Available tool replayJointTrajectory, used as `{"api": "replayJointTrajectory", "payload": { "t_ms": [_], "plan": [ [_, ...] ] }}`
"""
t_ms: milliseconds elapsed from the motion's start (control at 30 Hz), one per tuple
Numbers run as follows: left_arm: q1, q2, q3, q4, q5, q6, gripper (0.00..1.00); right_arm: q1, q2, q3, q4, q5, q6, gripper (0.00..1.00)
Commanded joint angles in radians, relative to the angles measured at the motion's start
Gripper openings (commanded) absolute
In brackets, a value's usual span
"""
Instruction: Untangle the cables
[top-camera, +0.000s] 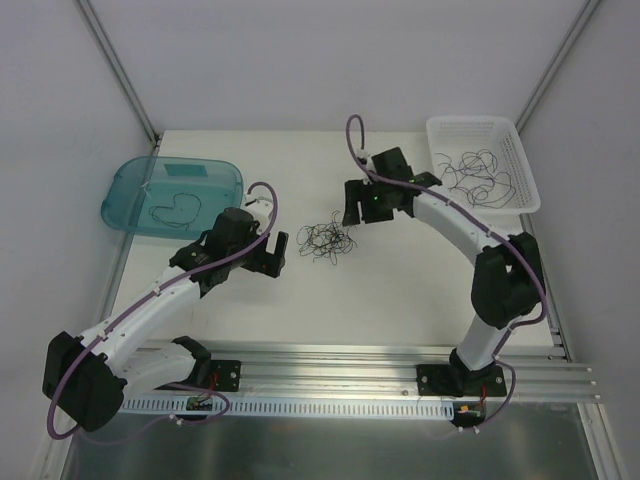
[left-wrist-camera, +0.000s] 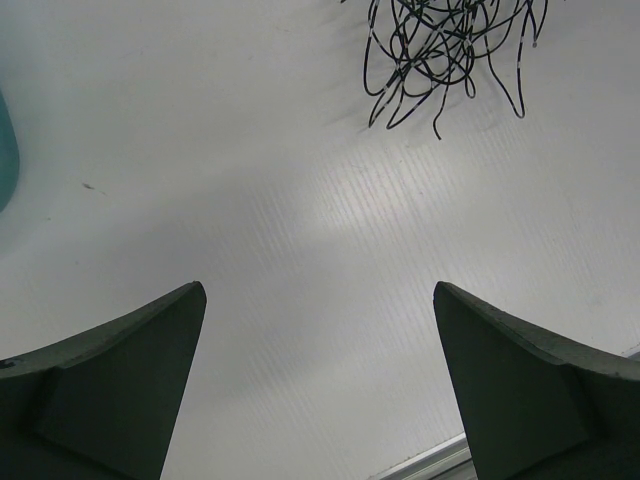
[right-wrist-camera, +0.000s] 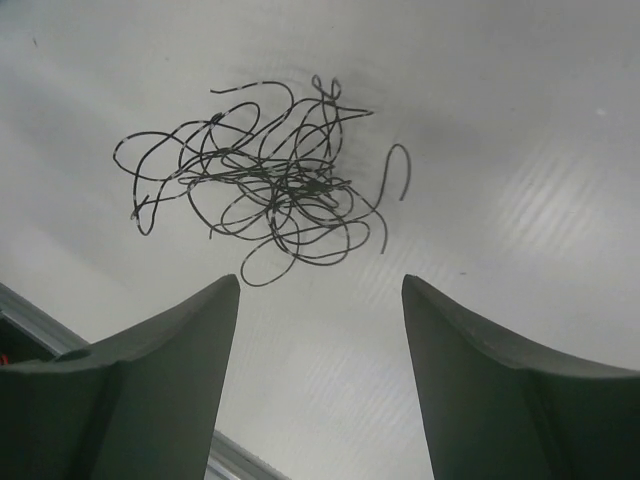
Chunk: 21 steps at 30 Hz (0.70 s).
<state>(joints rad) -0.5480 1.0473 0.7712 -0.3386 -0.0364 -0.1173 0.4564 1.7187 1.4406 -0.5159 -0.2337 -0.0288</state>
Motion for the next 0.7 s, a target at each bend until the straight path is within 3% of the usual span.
{"api": "replayJointTrajectory", "payload": {
  "t_ms": [0, 200, 300, 500, 533, 567, 667],
  "plan": [
    [0.013, 0.005, 0.030, 0.001, -0.023, 0.007, 0.99, 0.071, 0.041, -0.039, 0.115, 0.043, 0.069, 0.68],
    [0.013, 0.017, 0.031, 0.000, -0.036, 0.013, 0.99, 0.188, 0.174, -0.039, 0.194, 0.172, 0.138, 0.63],
    [0.014, 0.022, 0.031, 0.000, -0.026, 0.008, 0.99, 0.211, 0.215, -0.042, 0.237, 0.214, 0.171, 0.54],
    [0.036, 0.034, 0.036, 0.000, 0.003, 0.001, 0.99, 0.260, 0.173, -0.068, 0.234, 0.286, 0.156, 0.18],
    [0.039, 0.033, 0.039, 0.000, 0.007, -0.001, 0.99, 0.269, 0.153, -0.078, 0.229, 0.307, 0.152, 0.07],
    [0.040, 0.033, 0.040, 0.001, 0.015, -0.002, 0.99, 0.281, 0.131, -0.094, 0.228, 0.313, 0.152, 0.02],
    [0.049, 0.033, 0.042, 0.001, 0.035, -0.007, 0.99, 0.298, 0.024, -0.153, 0.229, 0.292, 0.167, 0.01]
  ]
}}
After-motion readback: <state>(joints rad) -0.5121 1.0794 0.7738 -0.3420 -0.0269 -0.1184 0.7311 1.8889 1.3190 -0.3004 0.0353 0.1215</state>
